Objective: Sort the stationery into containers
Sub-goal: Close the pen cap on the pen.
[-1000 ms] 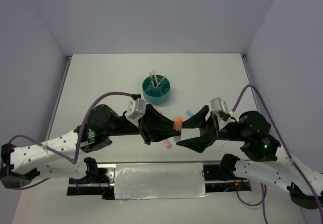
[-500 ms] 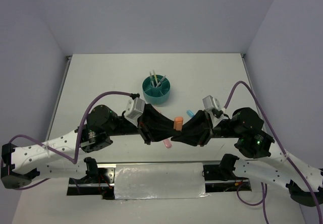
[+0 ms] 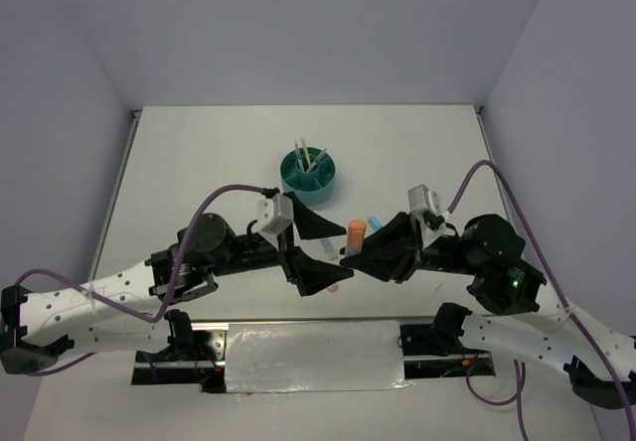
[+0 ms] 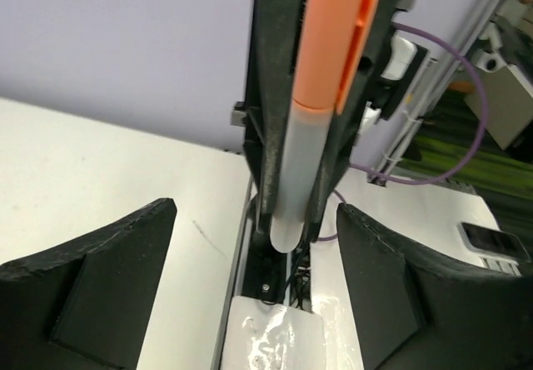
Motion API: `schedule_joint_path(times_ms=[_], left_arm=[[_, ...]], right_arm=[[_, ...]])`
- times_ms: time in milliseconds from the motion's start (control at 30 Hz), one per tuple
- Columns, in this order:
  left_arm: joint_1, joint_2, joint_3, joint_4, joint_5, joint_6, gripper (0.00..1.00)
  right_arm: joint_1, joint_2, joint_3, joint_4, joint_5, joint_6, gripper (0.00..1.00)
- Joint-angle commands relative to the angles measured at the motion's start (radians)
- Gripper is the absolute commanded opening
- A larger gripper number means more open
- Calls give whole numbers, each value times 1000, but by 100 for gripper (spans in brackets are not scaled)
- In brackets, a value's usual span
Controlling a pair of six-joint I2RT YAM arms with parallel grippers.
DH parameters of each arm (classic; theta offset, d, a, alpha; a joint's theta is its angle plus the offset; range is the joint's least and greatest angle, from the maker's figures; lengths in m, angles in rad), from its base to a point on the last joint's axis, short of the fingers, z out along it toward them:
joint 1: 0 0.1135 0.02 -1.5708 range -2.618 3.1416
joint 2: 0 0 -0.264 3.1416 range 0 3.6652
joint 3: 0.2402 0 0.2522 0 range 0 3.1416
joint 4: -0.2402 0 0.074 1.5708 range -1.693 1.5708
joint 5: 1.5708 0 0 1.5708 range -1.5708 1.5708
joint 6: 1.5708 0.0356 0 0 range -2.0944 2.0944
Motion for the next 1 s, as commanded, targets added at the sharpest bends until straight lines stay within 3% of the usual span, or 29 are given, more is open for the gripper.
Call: schedule_joint_path(times_ms=[0, 67, 333, 933, 967], left_arm=[[-6, -50, 11, -21, -105, 20, 92], [-6, -81, 19, -32, -149, 23, 98], [-4, -112, 104, -67, -186, 57, 99], [-4, -49, 163, -105, -171, 55, 85], [-4, -47, 160, -105, -165, 52, 78]], right_arm=[[0, 18, 39, -45, 37, -42, 0], [0, 26, 33, -64, 37, -57, 0], [0, 52, -13, -38, -18, -51, 0], [0, 119, 9, -33, -116, -56, 0], [0, 118, 12, -35, -115, -57, 0]])
